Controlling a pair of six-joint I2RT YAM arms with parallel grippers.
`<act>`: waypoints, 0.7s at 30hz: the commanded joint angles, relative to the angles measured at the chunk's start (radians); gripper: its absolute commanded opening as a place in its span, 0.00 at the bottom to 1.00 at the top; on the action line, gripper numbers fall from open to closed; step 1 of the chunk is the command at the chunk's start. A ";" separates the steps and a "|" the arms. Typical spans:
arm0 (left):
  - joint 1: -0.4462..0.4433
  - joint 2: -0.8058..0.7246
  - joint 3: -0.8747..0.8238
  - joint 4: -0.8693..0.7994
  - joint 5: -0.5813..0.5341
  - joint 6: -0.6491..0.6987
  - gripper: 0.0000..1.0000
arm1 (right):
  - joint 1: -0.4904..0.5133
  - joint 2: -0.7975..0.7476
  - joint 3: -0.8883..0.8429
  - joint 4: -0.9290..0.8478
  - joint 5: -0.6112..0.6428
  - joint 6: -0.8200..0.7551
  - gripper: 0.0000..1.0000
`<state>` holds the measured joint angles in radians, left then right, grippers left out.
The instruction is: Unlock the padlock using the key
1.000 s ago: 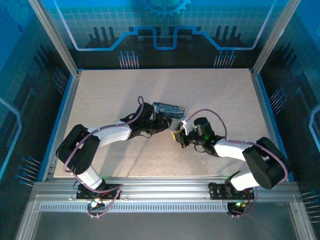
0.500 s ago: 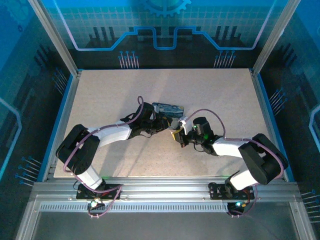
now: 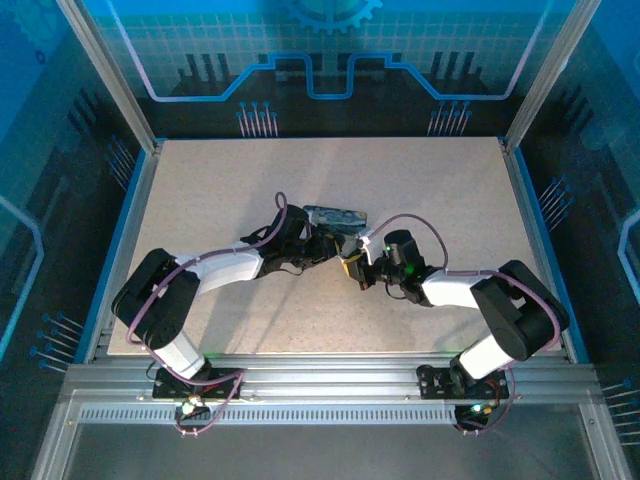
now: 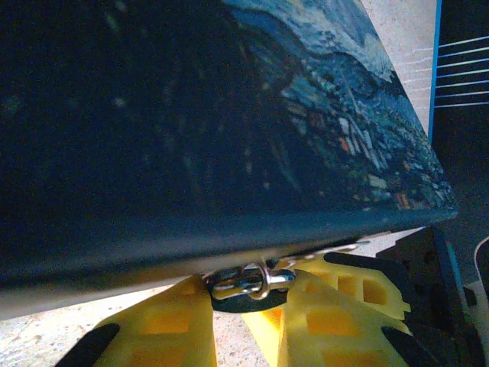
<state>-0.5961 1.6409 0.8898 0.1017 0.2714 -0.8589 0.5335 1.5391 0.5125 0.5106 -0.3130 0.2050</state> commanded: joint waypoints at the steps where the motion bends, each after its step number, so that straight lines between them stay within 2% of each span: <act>1: -0.005 -0.039 0.035 0.023 0.030 0.002 0.07 | -0.013 0.014 0.025 0.029 0.010 0.004 0.00; 21: -0.006 -0.034 0.030 0.026 0.029 -0.002 0.07 | -0.017 0.026 0.032 0.083 -0.026 0.023 0.00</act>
<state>-0.5957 1.6409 0.8898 0.1020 0.2707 -0.8593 0.5289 1.5581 0.5201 0.5297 -0.3183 0.2173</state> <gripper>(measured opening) 0.194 0.049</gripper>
